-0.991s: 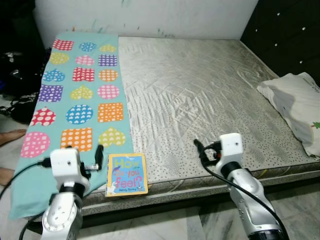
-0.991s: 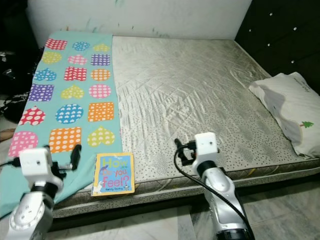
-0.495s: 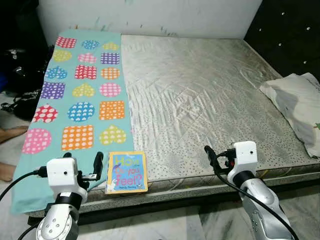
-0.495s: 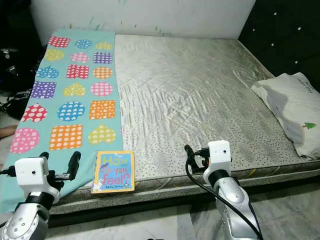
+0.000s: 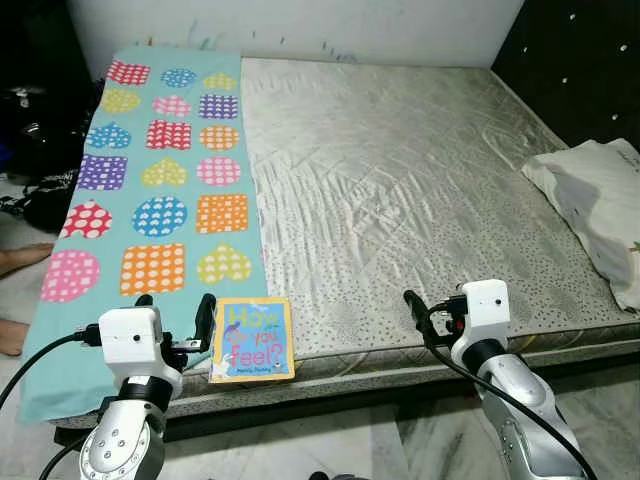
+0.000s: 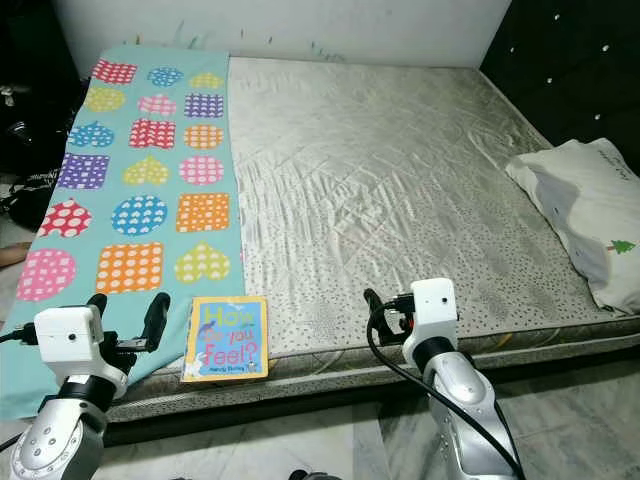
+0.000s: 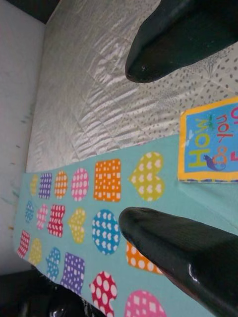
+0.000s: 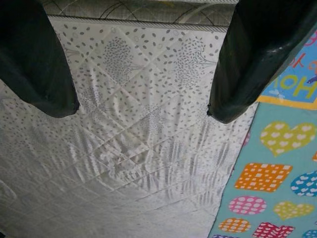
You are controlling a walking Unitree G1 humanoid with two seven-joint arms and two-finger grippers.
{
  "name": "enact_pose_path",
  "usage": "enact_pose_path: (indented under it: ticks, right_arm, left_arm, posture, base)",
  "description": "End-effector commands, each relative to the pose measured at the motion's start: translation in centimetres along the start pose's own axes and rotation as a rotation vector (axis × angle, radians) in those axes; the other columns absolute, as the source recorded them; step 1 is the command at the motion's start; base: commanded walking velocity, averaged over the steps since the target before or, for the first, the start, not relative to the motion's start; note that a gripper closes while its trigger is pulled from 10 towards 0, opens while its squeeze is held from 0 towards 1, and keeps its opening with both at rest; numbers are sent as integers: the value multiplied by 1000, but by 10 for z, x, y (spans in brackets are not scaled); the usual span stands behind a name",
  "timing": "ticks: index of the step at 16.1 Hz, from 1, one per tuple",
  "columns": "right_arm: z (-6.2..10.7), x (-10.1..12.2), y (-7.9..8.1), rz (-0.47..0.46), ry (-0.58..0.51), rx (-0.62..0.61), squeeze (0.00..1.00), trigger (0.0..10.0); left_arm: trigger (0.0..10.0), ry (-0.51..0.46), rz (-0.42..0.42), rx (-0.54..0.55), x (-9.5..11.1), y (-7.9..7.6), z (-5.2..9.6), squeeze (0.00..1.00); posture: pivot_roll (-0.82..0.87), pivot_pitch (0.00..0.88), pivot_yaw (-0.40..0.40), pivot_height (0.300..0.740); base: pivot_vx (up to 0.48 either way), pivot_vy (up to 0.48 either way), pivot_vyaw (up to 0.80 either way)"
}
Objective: Clean up the room
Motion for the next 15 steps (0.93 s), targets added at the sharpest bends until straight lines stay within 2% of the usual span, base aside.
enact_pose_path:
  ticks: [1, 15]
  right_arm:
    - [1, 2, -1, 12, 2, 3, 0, 10000]
    - [-3, 3, 2, 21, 2, 12, 0, 10000]
  left_arm:
    - [10000, 8, 7, -18, 0, -3, 2, 0]
    - [10000, 6, 9, -30, 1, -7, -3, 0]
  posture:
    - [8, 147, -119, 740]
    - [4, 146, -118, 740]
  base:
    - [0, 0, 0]
    - [0, 0, 0]
Point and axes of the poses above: a point about 5 cm out from each wrist's last joint towards the gripper, its own z axis pointing back from the gripper into the wrist, its own x axis along the axis of the wrist's last joint, y = z × x, the point moved 4 cm from there along -z, pointing out of the wrist towards the gripper, and after that the axes turned 7 degrees about -z, right-handed, at the moved point
